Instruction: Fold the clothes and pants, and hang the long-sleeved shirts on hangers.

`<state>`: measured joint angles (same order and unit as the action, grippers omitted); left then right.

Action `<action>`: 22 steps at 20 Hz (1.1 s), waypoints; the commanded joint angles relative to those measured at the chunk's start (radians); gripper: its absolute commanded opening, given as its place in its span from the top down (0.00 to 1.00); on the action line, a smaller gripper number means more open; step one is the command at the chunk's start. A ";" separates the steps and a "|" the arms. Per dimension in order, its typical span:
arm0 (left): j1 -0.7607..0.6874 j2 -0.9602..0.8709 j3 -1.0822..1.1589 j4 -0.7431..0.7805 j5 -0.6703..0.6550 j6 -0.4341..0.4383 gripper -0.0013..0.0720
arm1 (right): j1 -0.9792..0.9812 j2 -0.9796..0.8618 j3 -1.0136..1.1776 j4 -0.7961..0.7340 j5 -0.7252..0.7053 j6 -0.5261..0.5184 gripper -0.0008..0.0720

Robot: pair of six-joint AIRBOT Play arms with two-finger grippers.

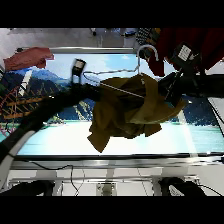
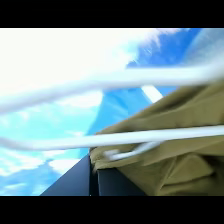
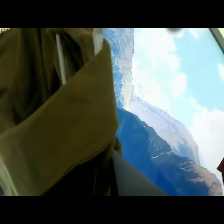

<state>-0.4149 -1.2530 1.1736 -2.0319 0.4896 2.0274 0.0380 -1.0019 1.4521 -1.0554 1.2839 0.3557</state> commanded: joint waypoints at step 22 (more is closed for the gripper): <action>0.367 0.169 0.002 -0.094 0.075 0.108 0.94 | -0.084 -0.019 -0.010 -0.232 0.052 -0.053 0.92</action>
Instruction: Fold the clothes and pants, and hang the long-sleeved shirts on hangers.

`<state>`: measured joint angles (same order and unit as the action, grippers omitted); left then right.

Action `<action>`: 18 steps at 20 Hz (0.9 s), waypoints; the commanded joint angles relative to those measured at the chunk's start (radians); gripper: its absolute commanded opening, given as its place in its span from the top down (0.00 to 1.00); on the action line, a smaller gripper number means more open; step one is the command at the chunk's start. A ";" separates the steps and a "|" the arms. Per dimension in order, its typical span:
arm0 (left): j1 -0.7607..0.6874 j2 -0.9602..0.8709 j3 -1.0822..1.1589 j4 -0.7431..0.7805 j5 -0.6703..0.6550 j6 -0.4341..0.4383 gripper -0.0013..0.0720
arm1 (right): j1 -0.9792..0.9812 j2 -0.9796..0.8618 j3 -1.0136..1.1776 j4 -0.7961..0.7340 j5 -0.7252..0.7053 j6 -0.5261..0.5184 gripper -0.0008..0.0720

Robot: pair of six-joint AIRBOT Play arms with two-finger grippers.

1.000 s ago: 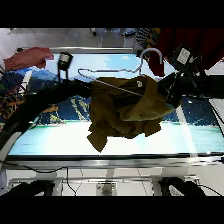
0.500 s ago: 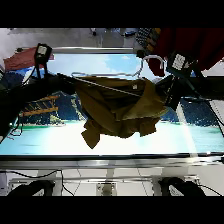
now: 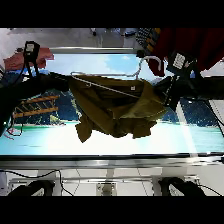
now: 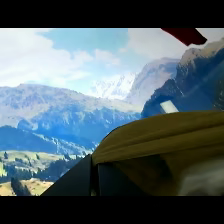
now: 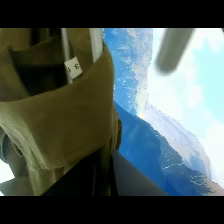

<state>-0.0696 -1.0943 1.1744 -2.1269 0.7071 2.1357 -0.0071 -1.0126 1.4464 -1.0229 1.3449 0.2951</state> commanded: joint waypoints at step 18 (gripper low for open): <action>-0.117 -0.026 -0.004 0.085 0.122 -0.030 0.94 | -0.061 -0.048 -0.005 -0.235 -0.225 0.228 0.92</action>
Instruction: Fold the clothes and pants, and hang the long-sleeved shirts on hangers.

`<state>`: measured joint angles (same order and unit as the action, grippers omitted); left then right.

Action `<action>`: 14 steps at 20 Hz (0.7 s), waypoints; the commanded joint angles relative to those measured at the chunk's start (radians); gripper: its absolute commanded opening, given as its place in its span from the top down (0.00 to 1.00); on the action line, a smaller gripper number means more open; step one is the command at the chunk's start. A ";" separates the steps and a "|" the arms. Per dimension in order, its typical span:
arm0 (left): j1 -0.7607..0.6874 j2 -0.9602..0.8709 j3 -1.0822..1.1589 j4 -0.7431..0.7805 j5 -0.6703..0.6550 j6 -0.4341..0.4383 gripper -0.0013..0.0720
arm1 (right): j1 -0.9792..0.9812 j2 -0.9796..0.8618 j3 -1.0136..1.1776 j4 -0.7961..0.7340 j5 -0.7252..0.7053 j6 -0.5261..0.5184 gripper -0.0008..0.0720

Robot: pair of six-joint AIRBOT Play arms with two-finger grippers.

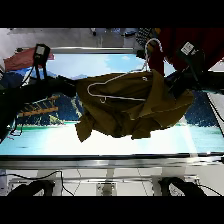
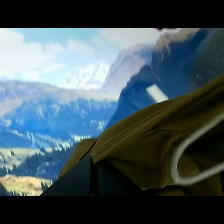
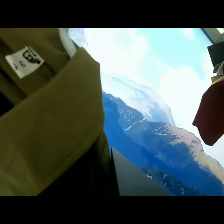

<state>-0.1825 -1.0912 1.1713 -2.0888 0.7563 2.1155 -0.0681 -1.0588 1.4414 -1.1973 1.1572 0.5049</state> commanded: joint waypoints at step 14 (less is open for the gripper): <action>-0.002 0.099 0.058 0.002 -0.168 -0.018 0.94 | 0.000 -0.006 0.000 -0.218 -0.056 -0.002 0.92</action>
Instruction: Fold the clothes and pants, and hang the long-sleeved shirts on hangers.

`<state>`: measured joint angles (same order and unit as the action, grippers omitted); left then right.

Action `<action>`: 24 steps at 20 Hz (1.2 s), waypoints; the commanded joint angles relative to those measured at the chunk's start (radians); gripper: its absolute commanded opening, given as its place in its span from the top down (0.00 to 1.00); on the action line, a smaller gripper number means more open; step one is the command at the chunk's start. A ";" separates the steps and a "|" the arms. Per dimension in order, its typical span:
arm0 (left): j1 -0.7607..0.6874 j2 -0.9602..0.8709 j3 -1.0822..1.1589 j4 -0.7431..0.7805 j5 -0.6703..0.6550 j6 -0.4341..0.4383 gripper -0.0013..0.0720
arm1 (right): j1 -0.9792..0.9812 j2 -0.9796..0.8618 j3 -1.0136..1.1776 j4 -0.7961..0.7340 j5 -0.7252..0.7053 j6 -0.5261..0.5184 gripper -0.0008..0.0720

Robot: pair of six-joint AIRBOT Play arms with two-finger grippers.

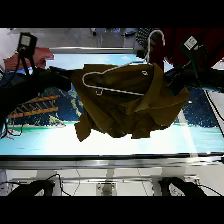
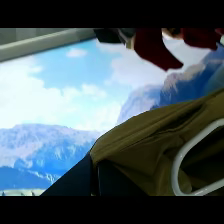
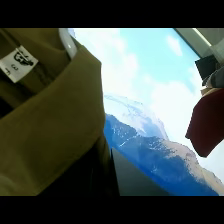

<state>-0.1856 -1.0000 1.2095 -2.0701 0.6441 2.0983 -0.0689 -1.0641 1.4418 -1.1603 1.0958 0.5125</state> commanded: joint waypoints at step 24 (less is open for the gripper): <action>-0.308 -0.151 0.021 -0.091 -0.035 -0.061 0.94 | 0.001 -0.027 -0.028 -0.286 0.011 0.160 0.92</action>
<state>-0.5465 -1.1351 1.2297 -2.1719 0.6315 2.0377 -0.0689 -1.0916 1.4319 -1.4216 1.0760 0.6857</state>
